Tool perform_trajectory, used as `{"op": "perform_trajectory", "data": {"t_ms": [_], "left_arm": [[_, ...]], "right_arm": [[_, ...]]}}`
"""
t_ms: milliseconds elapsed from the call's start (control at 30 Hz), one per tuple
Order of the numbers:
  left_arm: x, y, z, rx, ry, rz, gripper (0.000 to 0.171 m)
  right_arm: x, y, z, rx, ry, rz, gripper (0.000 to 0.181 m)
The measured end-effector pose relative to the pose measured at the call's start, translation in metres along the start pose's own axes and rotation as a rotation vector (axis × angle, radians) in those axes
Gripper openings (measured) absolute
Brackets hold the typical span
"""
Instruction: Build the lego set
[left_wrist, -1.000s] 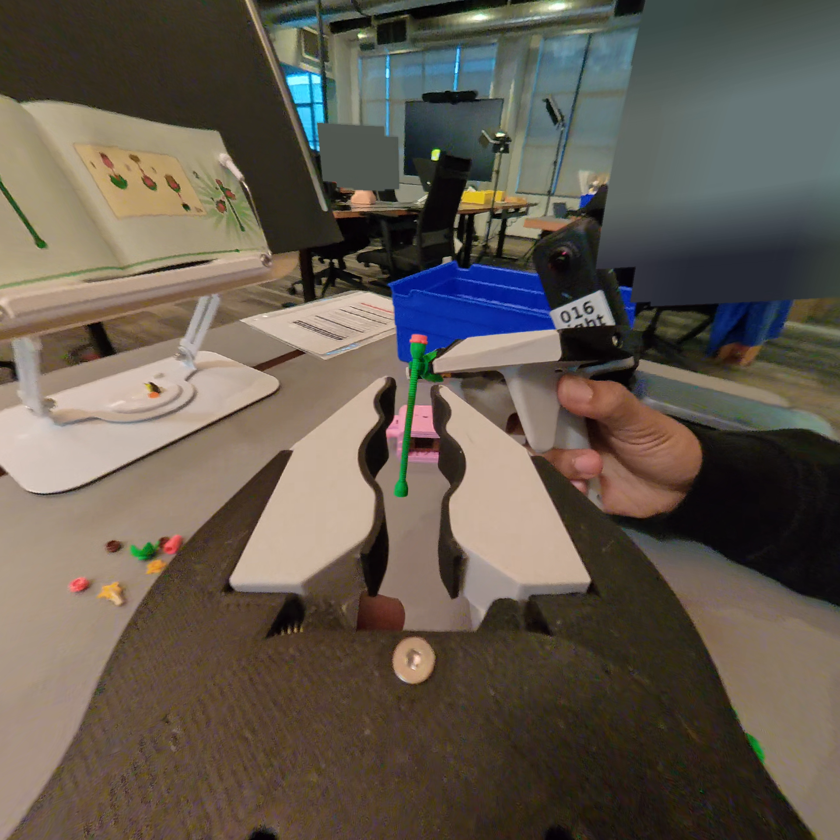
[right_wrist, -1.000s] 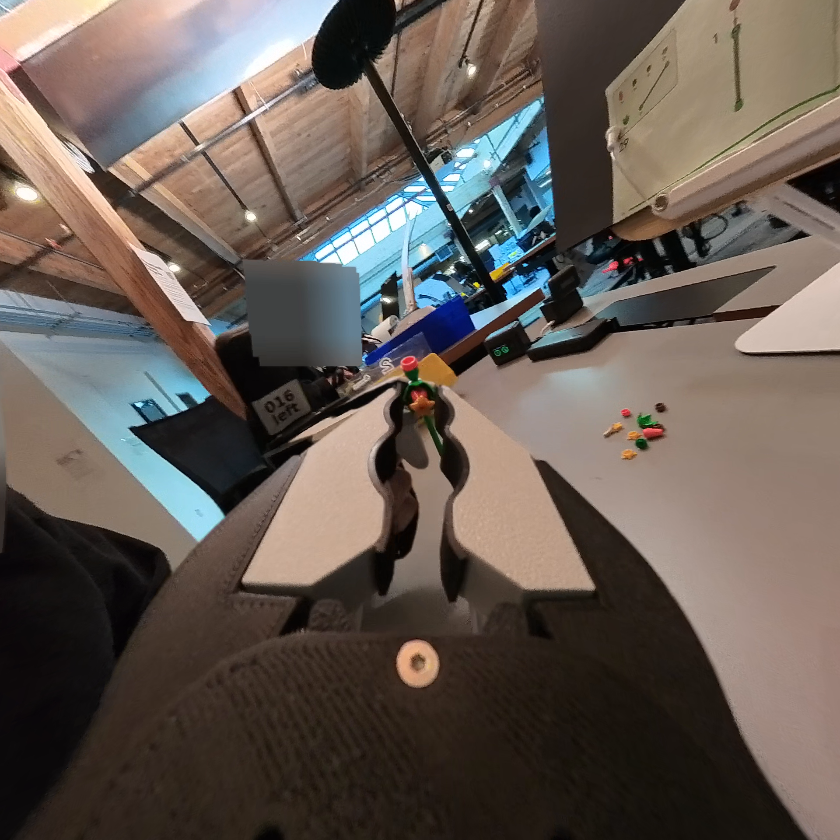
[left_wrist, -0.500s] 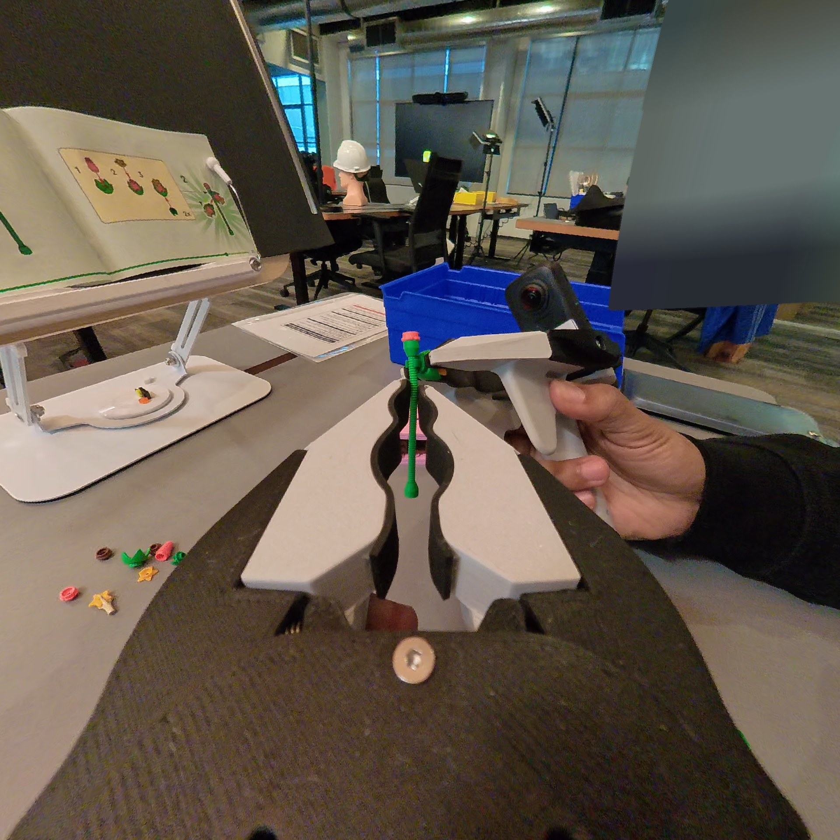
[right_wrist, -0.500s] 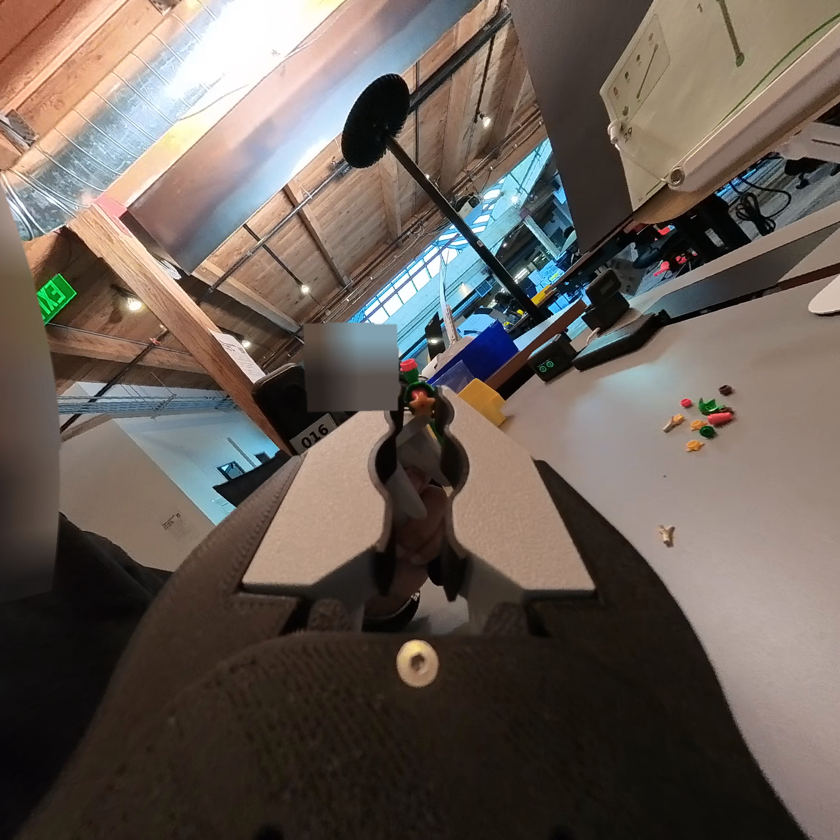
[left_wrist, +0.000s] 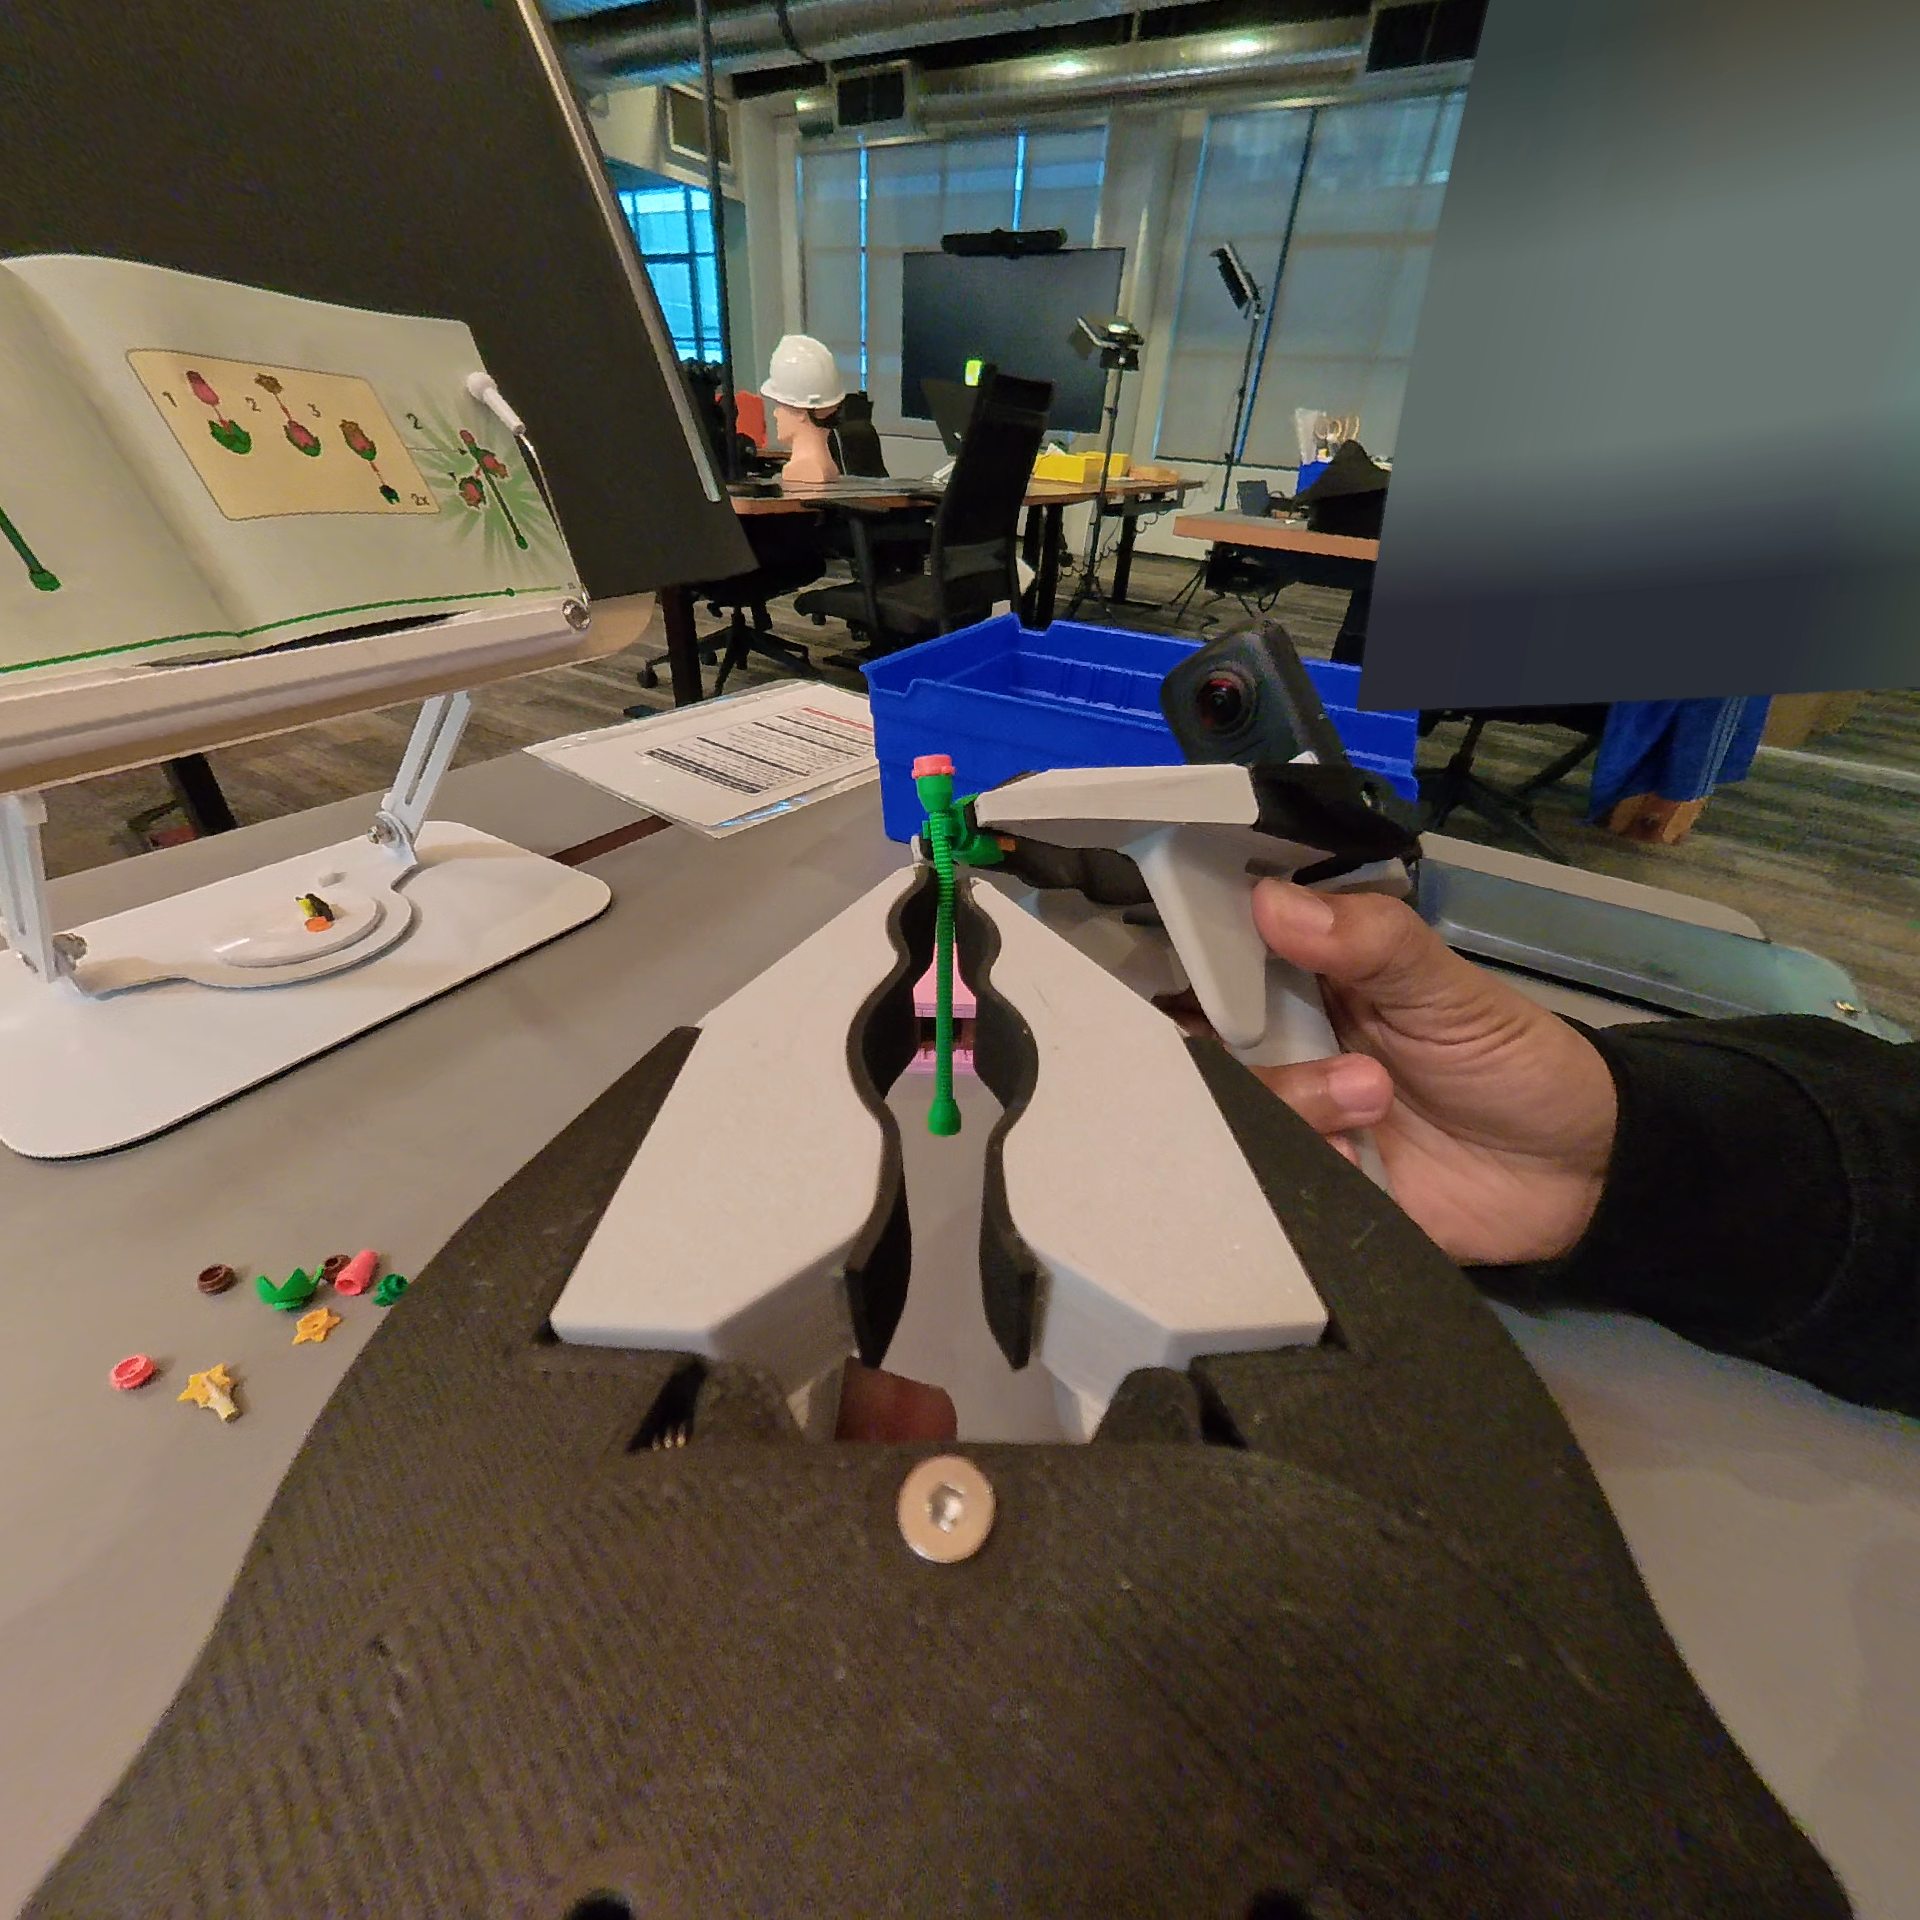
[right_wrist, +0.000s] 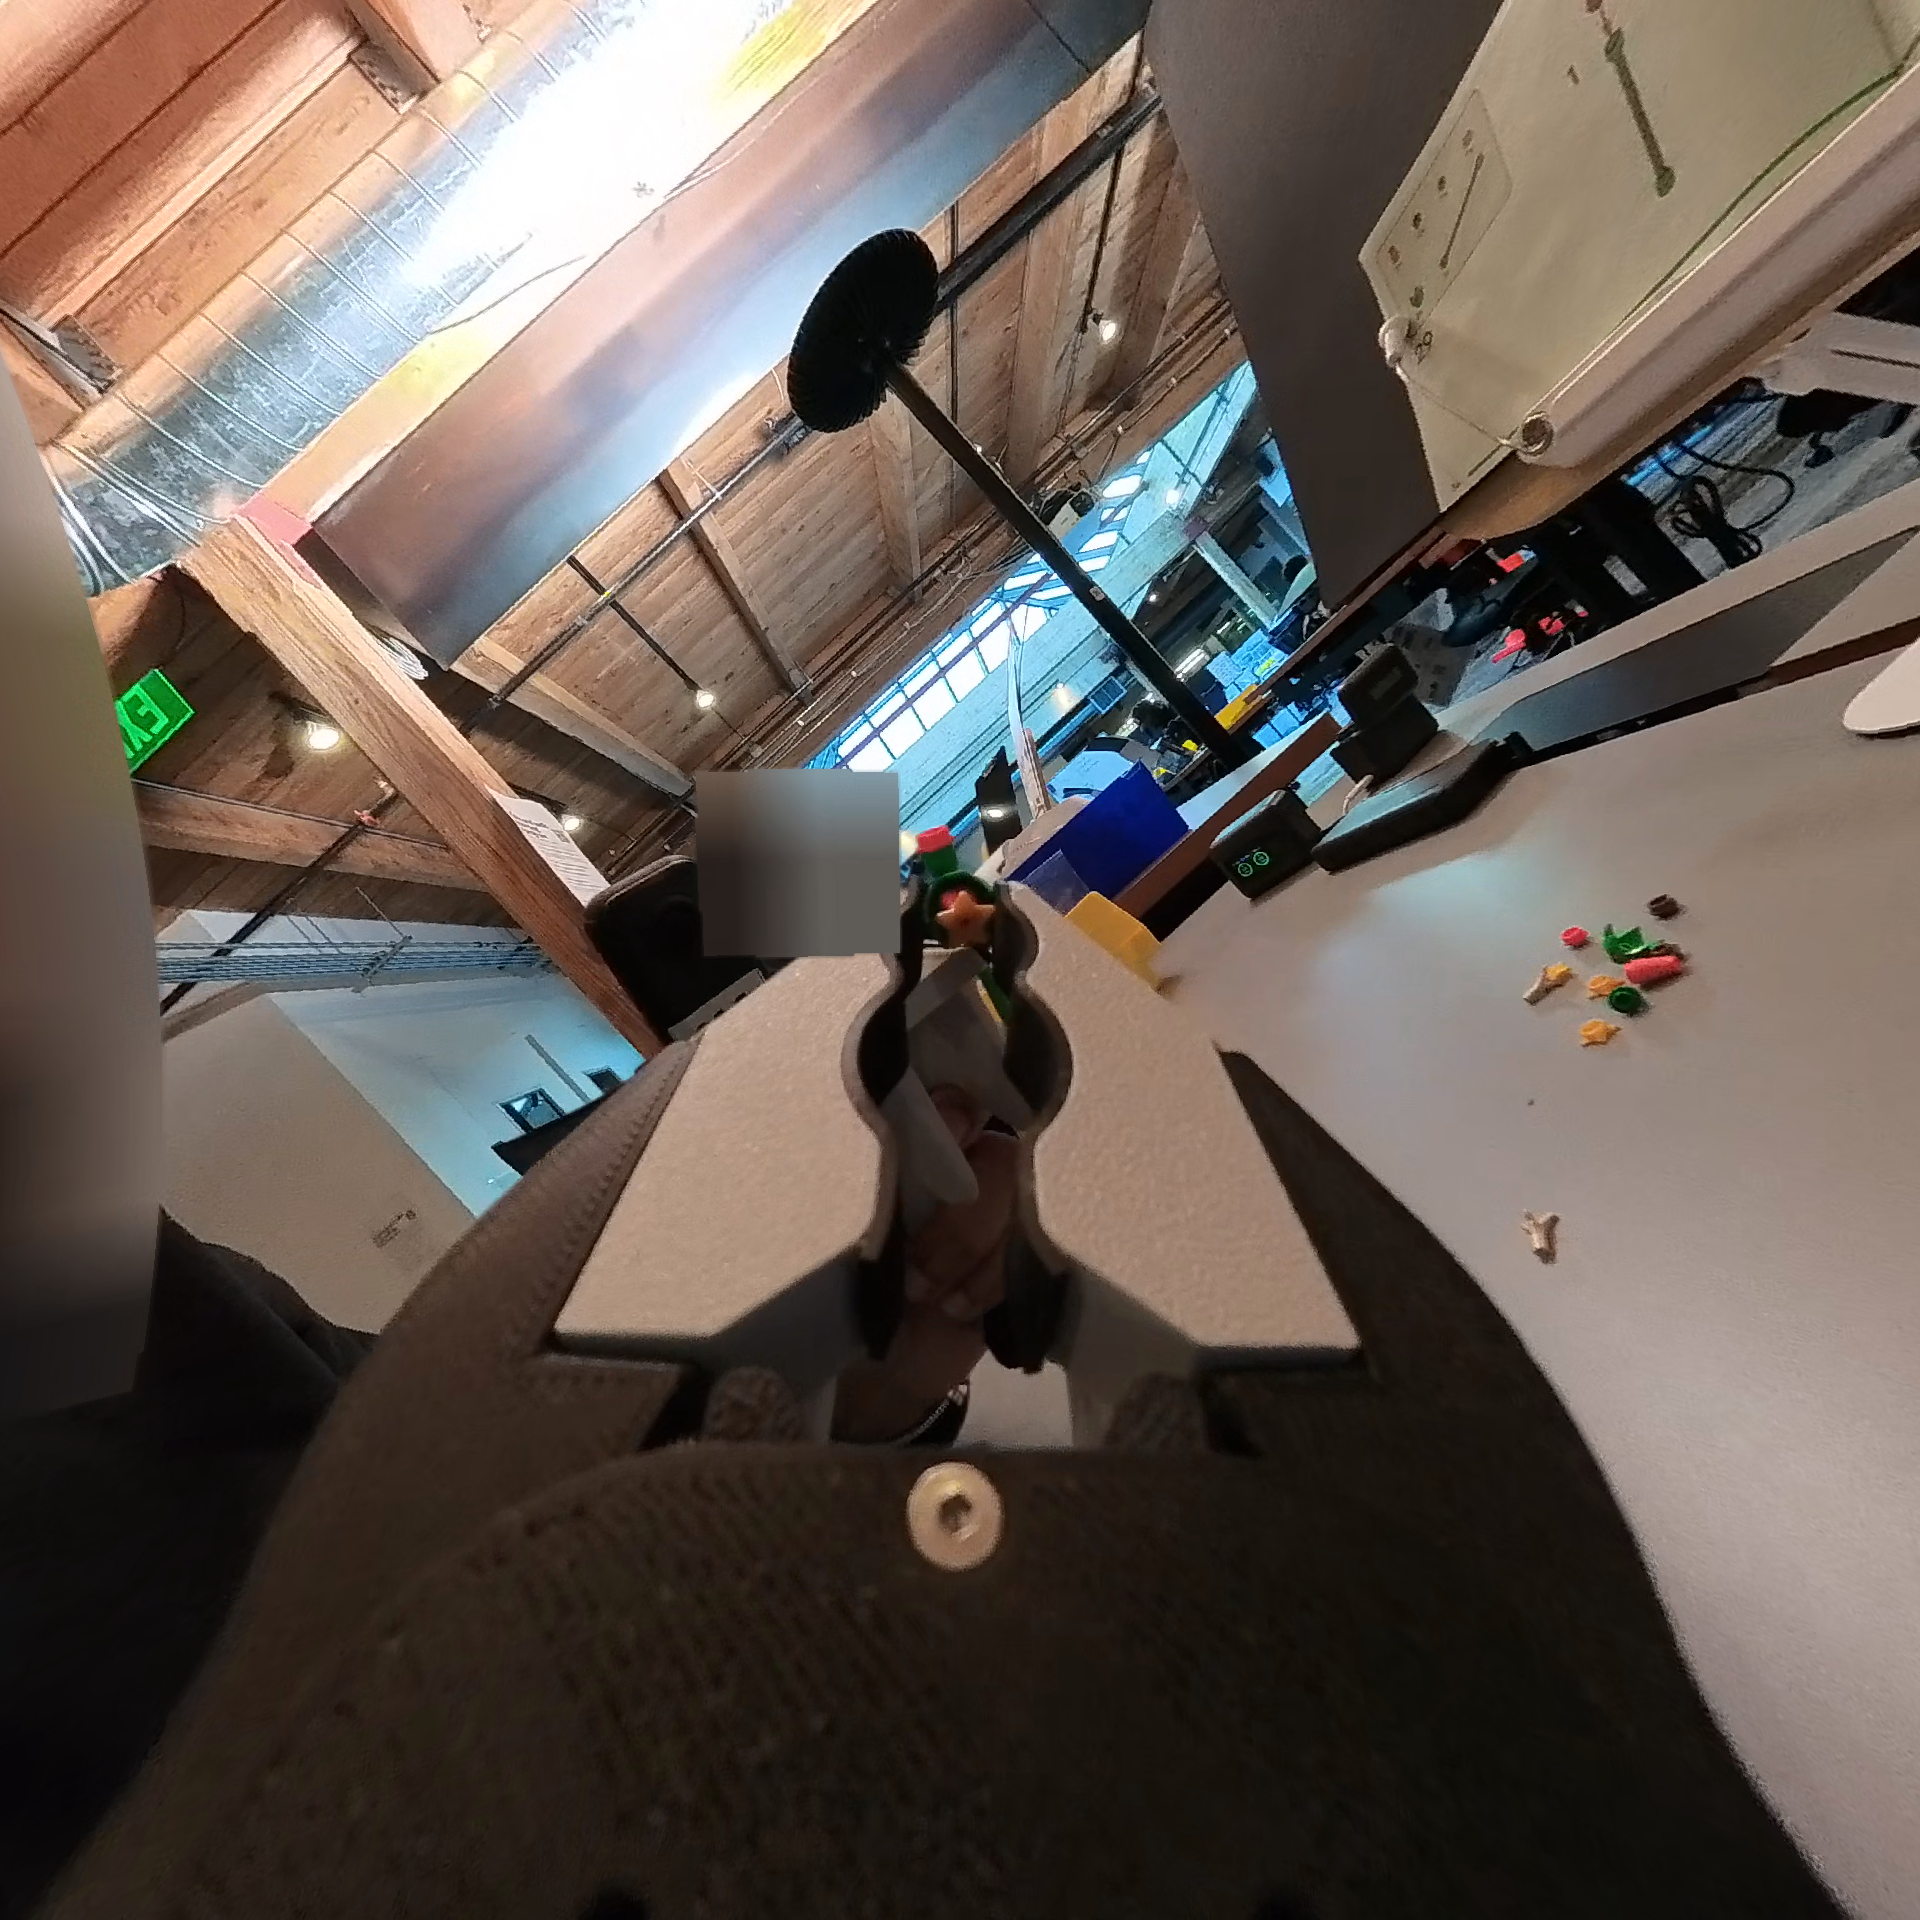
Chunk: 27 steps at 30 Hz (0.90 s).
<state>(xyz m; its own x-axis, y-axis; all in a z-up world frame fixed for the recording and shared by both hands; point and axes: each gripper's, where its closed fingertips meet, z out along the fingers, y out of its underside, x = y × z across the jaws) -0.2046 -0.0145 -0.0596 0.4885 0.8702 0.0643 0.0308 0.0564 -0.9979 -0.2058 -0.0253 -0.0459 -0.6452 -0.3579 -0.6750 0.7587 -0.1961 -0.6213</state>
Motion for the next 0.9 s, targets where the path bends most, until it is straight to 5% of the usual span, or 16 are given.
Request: {"op": "perform_trajectory", "data": {"t_ms": [267, 367, 600, 900], "left_arm": [[-0.008, 0.004, -0.002, -0.009, 0.018, -0.077, 0.000], [-0.015, 0.001, -0.005, 0.022, 0.033, -0.186, 0.000], [-0.029, -0.004, -0.013, 0.099, 0.078, -0.394, 0.000], [-0.025, -0.003, -0.010, 0.097, 0.114, -0.424, 0.000]], "right_arm": [[0.009, 0.006, 0.002, -0.054, 0.050, -0.046, 0.013], [0.012, -0.001, -0.001, -0.043, 0.068, -0.085, 0.036], [0.018, -0.011, -0.008, -0.022, 0.103, -0.134, 0.037], [0.014, 0.000, -0.003, -0.071, 0.098, -0.175, 0.038]]}}
